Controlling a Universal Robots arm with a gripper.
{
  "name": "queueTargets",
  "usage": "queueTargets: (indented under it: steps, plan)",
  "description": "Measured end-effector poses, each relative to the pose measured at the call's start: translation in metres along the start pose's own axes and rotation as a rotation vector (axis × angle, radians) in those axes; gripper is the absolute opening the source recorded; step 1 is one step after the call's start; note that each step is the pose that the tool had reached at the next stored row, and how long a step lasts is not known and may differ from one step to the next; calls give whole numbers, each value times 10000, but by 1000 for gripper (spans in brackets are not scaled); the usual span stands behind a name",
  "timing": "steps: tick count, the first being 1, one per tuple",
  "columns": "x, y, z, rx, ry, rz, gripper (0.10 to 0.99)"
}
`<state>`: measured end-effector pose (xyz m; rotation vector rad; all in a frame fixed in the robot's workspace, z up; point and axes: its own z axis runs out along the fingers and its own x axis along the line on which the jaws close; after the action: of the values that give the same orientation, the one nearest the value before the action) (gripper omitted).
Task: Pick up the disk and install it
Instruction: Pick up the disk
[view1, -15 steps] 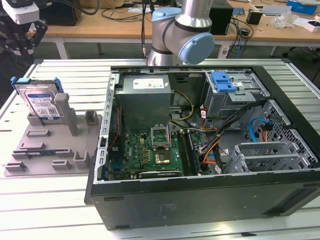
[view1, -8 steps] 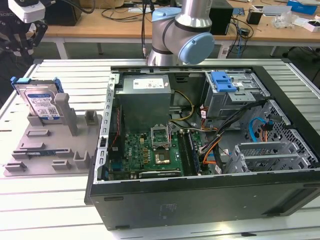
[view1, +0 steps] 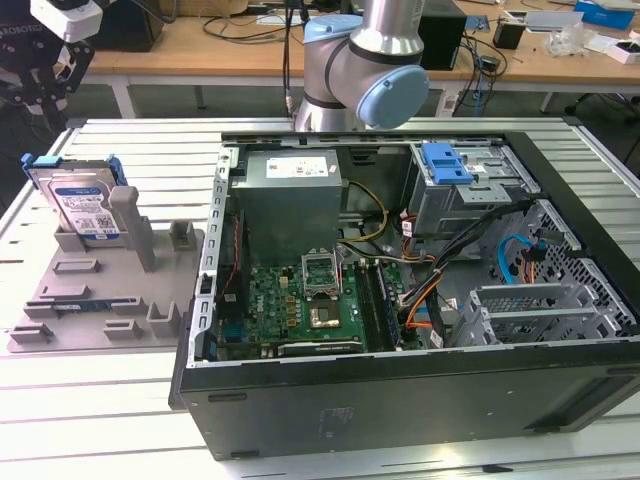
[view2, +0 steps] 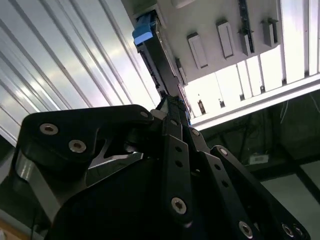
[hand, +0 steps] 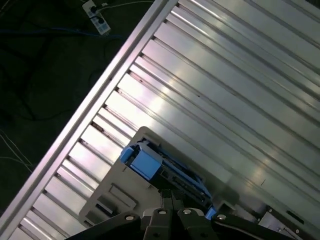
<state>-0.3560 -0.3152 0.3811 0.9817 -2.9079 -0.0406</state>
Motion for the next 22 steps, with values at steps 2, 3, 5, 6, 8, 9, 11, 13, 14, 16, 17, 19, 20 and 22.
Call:
queueTargets:
  steps: [2,3,5,6,8,9,11,13,14,16,17,19,20,22]
  plan:
    - [0,0,2,20,20,-364,106]
    - [0,0,3,33,31,-581,106]
    - [0,0,6,56,51,-973,106]
    - [0,0,7,65,60,-1136,106]
    - [-1,0,10,93,84,-1624,106]
    - [-1,0,11,104,94,-1804,106]
    - [-1,-1,14,128,115,-2228,106]
    - [-1,-1,16,152,137,-2635,106]
    - [-1,-1,17,162,145,-2814,106]
    - [-1,-1,19,183,165,-3179,106]
    - [-1,-1,20,194,174,-3368,106]
    - [-1,-1,22,214,192,-3722,106]
    - [-2,-1,24,237,213,-4118,106]
    - [-2,-1,27,261,234,-4521,106]
